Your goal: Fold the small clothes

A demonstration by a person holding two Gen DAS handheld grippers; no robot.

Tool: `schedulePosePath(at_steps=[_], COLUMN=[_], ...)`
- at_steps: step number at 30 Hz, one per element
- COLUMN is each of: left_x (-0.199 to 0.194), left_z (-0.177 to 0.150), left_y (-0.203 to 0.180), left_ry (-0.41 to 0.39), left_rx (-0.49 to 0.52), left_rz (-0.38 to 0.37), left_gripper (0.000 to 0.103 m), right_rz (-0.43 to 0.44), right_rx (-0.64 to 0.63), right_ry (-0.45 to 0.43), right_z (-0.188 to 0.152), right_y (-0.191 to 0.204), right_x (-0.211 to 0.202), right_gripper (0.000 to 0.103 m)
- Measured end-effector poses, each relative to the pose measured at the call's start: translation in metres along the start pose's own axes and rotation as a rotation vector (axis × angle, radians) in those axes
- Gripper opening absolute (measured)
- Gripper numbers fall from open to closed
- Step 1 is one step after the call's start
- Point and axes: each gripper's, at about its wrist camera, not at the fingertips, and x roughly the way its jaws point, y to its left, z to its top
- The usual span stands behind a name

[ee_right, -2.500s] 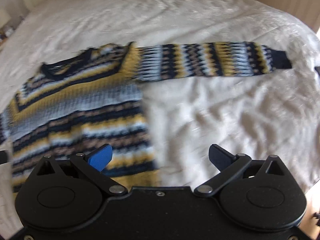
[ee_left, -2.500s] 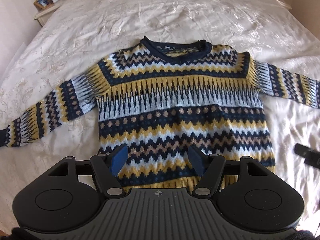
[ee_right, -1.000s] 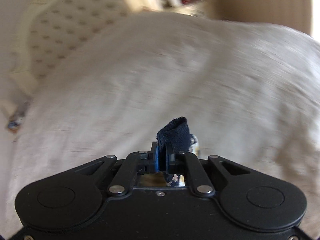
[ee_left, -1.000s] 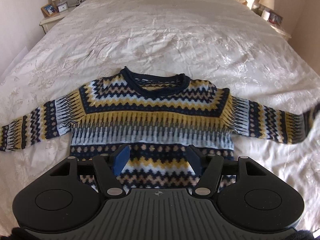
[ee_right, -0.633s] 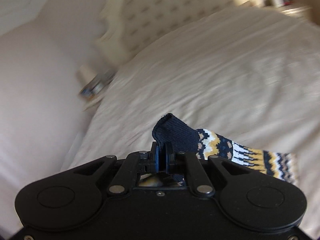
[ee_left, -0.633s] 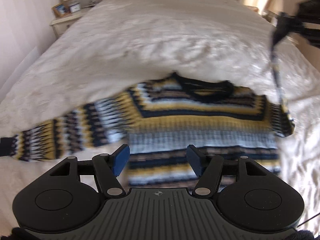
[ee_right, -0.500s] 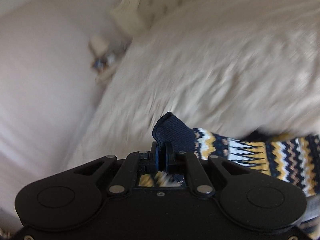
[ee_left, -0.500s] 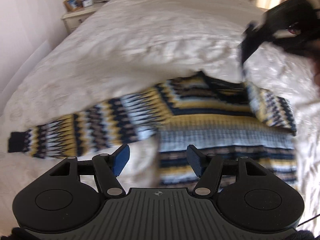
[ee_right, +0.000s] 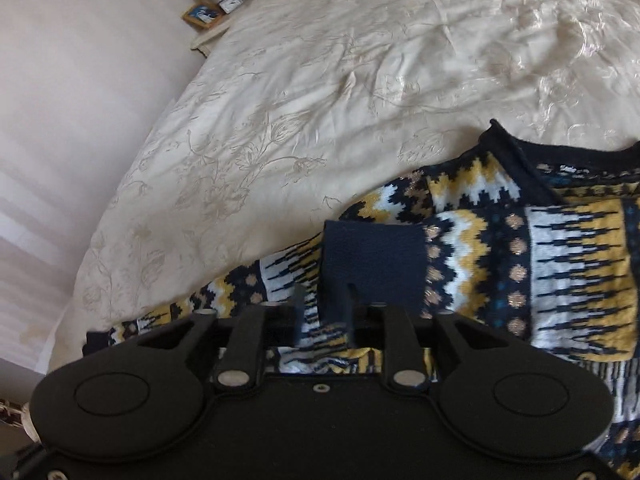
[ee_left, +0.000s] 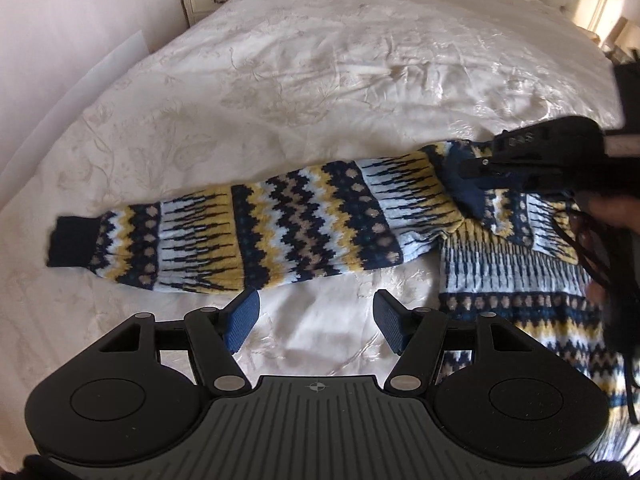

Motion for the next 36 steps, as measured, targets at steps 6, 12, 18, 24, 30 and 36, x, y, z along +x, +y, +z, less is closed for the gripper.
schedulePosePath(at_steps=[6, 12, 18, 24, 30, 36], left_x=[0.017, 0.035, 0.049, 0.051, 0.063, 0.094], left_z=[0.017, 0.037, 0.033, 0.019, 0.033, 0.062], left_y=[-0.016, -0.059, -0.11, -0.154, -0.184, -0.199], left_ry=[-0.013, -0.028, 0.019, 0.056, 0.026, -0.001], left_rx=[0.049, 0.112, 0.145, 0.18, 0.211, 0.192], left_rz=[-0.04, -0.082, -0.132, -0.16, -0.12, -0.059], left_gripper=[0.062, 0.062, 0.062, 0.062, 0.062, 0.062], right_rz=[-0.178, -0.465, -0.518, -0.482, -0.498, -0.413], right_rx=[-0.016, -0.076, -0.008, 0.138, 0.193, 0.26], right_ry=[-0.034, -0.096, -0.179, -0.168, -0.175, -0.17], right_z=[-0.017, -0.038, -0.05, -0.043, -0.027, -0.013], right_y=[-0.02, -0.055, -0.113, -0.186, -0.253, -0.301], right_x=[-0.03, -0.068, -0.106, -0.137, -0.156, -0.153], right_gripper=[0.065, 0.1, 0.102, 0.102, 0.088, 0.085])
